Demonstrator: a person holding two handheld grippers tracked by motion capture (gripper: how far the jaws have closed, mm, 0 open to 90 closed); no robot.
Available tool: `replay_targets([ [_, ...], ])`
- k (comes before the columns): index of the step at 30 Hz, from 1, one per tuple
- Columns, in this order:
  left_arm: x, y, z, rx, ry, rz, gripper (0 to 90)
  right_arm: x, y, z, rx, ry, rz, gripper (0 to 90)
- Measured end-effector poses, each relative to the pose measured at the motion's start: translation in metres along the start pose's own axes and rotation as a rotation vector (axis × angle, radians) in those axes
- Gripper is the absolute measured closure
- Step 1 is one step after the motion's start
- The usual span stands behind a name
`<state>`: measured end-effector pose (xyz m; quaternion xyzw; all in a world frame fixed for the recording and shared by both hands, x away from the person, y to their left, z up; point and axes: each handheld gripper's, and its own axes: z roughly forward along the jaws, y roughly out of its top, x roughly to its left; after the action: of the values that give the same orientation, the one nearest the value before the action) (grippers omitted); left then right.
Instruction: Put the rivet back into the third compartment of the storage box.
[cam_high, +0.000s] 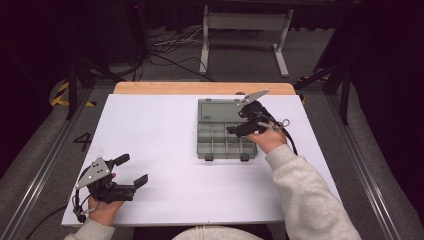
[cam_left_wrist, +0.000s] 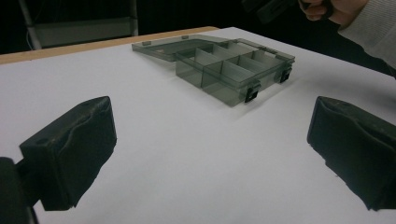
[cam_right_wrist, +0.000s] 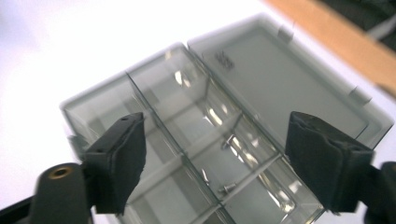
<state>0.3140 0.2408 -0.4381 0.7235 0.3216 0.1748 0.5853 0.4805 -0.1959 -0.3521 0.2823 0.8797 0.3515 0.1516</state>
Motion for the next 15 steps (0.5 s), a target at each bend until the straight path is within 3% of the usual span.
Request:
replay_targets([
  [2, 0.0, 0.0, 0.0, 0.0, 0.0, 0.0, 2.1, 0.005, -0.008, -0.012, -0.089, 0.004, -0.01, 16.1],
  [6, -0.001, 0.0, 0.001, -0.002, -0.003, 0.002, 2.1, 0.013, -0.025, -0.029, -0.189, 0.001, -0.02, 11.8],
  [15, -0.002, 0.001, 0.001, -0.008, -0.011, 0.008, 1.7, 0.029, -0.067, -0.058, -0.347, -0.043, -0.025, 1.2],
])
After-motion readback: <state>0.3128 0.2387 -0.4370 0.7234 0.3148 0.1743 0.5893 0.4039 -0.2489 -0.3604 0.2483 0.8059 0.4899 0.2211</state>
